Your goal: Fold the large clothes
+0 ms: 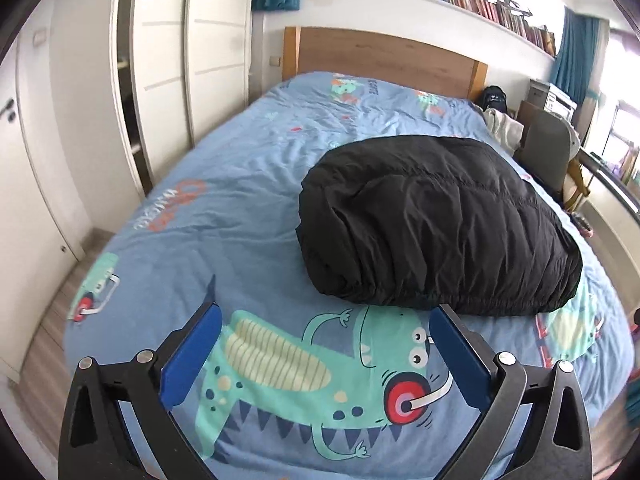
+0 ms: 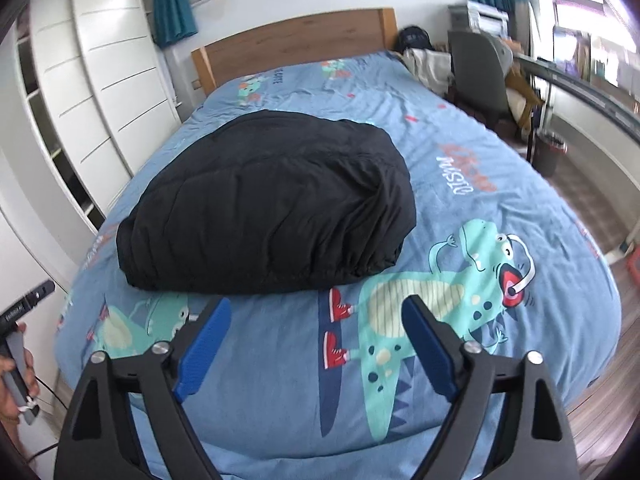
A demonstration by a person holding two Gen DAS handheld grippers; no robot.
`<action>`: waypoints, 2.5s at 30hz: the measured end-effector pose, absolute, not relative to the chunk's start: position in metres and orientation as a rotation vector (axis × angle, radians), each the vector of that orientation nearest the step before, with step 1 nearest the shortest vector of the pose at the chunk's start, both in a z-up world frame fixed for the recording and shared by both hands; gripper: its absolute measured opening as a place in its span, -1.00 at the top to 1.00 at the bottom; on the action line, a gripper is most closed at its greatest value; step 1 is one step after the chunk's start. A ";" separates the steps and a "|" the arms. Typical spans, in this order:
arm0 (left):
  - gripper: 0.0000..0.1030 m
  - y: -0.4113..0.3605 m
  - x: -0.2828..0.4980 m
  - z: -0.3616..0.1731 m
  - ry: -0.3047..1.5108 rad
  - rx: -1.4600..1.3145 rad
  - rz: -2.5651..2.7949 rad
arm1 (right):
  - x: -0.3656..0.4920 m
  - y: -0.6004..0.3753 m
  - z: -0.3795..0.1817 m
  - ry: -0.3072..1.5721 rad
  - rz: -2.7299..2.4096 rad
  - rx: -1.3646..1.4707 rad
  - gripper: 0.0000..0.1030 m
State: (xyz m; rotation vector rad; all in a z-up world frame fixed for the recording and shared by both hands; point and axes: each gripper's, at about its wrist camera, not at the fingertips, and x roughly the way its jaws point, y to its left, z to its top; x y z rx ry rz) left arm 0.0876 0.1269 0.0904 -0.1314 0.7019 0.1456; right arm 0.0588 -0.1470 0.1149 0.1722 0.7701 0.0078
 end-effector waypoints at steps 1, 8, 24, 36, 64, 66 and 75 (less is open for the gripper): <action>-0.98 0.121 0.083 0.092 0.688 -0.124 0.152 | 0.054 -0.142 0.115 0.754 0.011 0.166 -0.74; -0.98 0.094 0.065 0.099 0.628 -0.084 0.213 | 0.024 -0.118 0.112 0.670 -0.007 0.115 -0.82; -0.98 0.064 0.074 0.079 0.671 -0.033 0.246 | 0.028 -0.122 0.095 0.628 -0.081 0.102 -0.85; -0.98 0.060 0.082 0.062 0.704 -0.017 0.222 | 0.043 -0.131 0.070 0.674 -0.105 0.099 -0.85; -0.98 0.051 0.090 0.030 0.787 -0.017 0.171 | 0.052 -0.141 0.036 0.758 -0.114 0.099 -0.85; -0.98 0.051 0.089 0.030 0.788 -0.019 0.166 | 0.052 -0.141 0.036 0.761 -0.114 0.099 -0.85; -0.98 0.051 0.088 0.032 0.784 -0.022 0.158 | 0.050 -0.140 0.037 0.760 -0.113 0.098 -0.85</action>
